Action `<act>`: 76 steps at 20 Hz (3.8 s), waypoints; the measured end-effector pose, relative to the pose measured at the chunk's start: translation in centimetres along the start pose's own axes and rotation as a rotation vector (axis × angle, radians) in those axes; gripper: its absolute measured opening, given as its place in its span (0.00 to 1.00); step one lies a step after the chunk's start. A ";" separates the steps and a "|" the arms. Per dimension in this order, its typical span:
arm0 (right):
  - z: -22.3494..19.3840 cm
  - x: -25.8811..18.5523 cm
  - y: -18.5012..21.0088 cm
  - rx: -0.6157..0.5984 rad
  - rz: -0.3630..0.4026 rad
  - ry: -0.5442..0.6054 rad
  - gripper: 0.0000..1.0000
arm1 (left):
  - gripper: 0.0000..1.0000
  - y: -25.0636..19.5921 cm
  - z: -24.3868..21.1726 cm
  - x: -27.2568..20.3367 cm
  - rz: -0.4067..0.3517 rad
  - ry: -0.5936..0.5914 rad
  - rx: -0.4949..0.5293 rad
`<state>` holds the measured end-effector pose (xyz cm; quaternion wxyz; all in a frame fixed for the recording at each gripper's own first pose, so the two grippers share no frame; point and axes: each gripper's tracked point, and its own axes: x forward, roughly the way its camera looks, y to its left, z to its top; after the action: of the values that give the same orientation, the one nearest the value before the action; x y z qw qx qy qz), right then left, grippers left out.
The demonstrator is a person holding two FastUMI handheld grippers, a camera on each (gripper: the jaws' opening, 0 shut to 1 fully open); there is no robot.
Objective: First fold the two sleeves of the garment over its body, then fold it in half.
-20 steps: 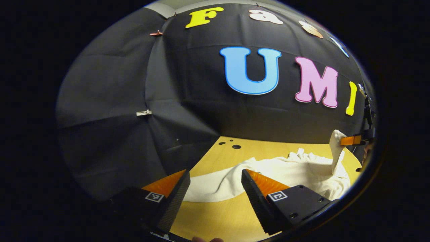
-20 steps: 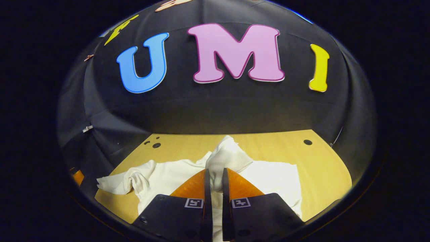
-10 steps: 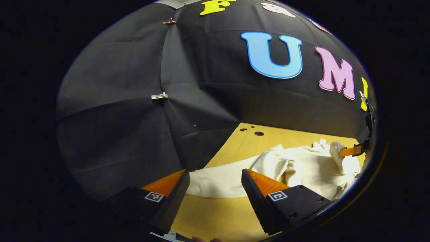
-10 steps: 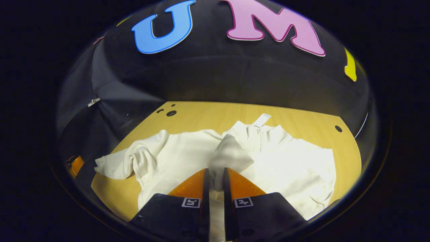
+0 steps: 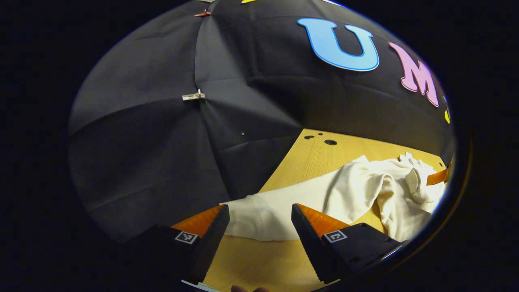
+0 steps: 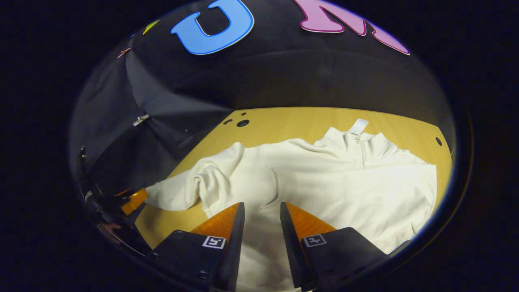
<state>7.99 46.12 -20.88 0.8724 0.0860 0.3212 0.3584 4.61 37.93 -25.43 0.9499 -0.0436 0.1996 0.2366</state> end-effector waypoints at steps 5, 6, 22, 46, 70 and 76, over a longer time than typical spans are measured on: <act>2.3 -4.1 0.8 0.066 0.075 -0.072 0.62 | 0.97 0.9 -1.6 2.1 0.043 0.046 0.002; 2.8 -5.2 0.1 0.077 0.063 -0.092 0.70 | 0.97 1.2 -1.7 2.5 0.052 0.051 0.002; -0.8 -18.0 -13.2 0.178 -0.263 -0.155 0.70 | 0.32 -0.8 -4.5 4.4 -0.034 0.163 0.085; -3.8 -24.7 -20.2 0.234 -0.369 -0.179 0.98 | 0.18 -23.2 12.8 -9.5 -0.381 -0.084 0.049; -5.5 -31.2 -28.6 0.315 -0.395 -0.186 0.97 | 0.18 -54.3 0.4 -15.4 -0.698 0.056 0.283; -6.1 -31.8 -29.4 0.343 -0.382 -0.178 0.97 | 0.29 -56.5 -3.2 -16.2 -0.754 0.150 0.283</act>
<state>3.90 2.58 -20.94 0.9216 0.2017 0.3097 0.1186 16.72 -19.56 -22.55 0.9494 0.0005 0.2689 -0.1621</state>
